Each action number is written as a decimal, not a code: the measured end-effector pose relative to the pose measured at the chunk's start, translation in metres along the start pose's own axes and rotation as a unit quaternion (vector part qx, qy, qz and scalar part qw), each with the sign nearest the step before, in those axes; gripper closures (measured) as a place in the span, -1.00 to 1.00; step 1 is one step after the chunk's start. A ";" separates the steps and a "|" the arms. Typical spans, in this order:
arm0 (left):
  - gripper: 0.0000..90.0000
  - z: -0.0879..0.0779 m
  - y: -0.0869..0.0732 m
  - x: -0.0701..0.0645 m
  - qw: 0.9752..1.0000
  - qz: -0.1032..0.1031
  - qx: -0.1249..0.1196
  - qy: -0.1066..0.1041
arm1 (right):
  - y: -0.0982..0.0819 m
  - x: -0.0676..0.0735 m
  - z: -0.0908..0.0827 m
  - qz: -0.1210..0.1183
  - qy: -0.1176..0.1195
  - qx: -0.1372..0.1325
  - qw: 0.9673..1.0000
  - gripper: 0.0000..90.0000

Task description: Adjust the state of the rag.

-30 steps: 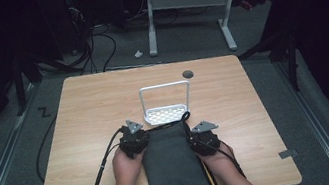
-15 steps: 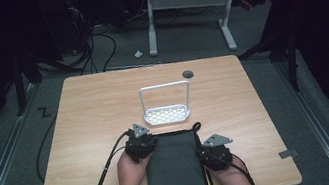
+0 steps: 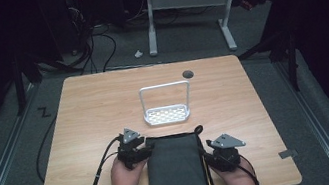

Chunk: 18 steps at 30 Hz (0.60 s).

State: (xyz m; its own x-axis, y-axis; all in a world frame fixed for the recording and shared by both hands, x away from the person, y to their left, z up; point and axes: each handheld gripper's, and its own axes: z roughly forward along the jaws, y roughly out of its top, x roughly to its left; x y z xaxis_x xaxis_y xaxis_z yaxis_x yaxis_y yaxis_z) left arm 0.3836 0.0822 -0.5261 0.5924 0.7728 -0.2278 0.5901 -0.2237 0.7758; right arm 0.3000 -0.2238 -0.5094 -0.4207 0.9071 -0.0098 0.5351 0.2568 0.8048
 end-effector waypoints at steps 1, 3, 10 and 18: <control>0.02 -0.001 -0.001 0.002 1.000 -0.009 0.000 -0.006 | 0.003 -0.001 0.000 0.001 0.001 -0.007 1.000 0.27; -0.03 -0.001 -0.002 0.005 1.000 -0.015 0.001 -0.013 | 0.011 -0.004 0.002 0.007 0.010 -0.009 1.000 0.25; -0.11 0.005 -0.003 0.001 0.999 -0.014 0.008 -0.032 | 0.028 -0.004 0.047 0.003 0.039 0.048 0.998 0.00; -0.08 0.010 -0.005 -0.002 0.999 -0.018 0.012 -0.027 | 0.022 -0.010 0.063 0.030 0.009 0.069 0.997 -0.26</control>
State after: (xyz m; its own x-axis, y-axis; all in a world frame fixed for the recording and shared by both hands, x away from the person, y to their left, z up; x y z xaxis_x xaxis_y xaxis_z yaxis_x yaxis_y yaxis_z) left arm 0.3848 0.0757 -0.5353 0.5983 0.7481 -0.2871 0.6240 -0.2103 0.7526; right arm 0.3629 -0.2063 -0.5289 -0.3974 0.9164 0.0473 0.6552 0.2473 0.7138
